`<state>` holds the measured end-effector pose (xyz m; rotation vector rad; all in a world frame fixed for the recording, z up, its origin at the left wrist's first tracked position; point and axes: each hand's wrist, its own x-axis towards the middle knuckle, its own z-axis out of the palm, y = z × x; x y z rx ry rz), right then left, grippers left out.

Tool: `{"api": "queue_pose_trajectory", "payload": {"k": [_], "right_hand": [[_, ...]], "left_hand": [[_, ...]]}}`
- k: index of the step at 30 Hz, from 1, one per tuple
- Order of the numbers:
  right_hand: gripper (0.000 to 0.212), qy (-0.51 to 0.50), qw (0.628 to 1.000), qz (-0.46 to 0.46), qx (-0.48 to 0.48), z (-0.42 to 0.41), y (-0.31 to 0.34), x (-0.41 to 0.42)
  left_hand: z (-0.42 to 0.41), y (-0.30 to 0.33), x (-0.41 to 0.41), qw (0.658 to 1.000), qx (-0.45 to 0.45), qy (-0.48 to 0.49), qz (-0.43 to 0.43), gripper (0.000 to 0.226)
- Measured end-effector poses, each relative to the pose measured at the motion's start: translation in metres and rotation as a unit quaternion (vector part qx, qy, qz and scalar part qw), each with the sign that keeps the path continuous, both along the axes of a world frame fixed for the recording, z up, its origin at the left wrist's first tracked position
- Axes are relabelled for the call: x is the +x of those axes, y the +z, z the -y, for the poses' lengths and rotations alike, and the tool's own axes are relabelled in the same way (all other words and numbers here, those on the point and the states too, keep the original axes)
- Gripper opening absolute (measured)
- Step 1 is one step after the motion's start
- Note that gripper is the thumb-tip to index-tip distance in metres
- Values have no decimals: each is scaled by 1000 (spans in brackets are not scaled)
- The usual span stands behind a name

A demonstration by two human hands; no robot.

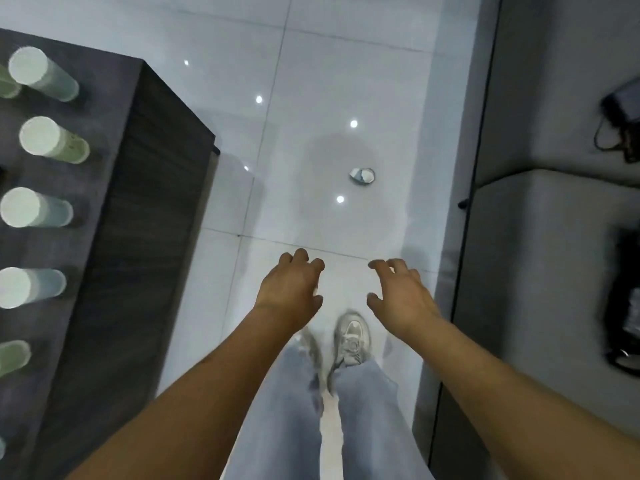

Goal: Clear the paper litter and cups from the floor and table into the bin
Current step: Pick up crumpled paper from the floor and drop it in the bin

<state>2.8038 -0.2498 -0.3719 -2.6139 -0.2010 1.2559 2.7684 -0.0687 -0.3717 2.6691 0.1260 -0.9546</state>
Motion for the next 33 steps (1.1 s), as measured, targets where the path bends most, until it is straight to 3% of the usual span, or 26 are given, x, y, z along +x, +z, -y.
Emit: {"api": "queue_pose_trajectory", "payload": {"k": [9,19,27,33], "right_hand": [[54,-33,999,-9,-10,-32,-36,128],[53,-90,996,12,5,-61,-121,257],[56,-54,998,-20,-23,-55,-255,304],[63,-4,999,-18,-42,-56,-395,320]], "left_hand": [[-38,-35,104,999,-24,15,-19,39],[-90,-116,231,998,-25,42,-35,48],[-95,-238,276,995,-48,75,-45,49],[-97,-358,292,993,-70,88,-33,49]]}}
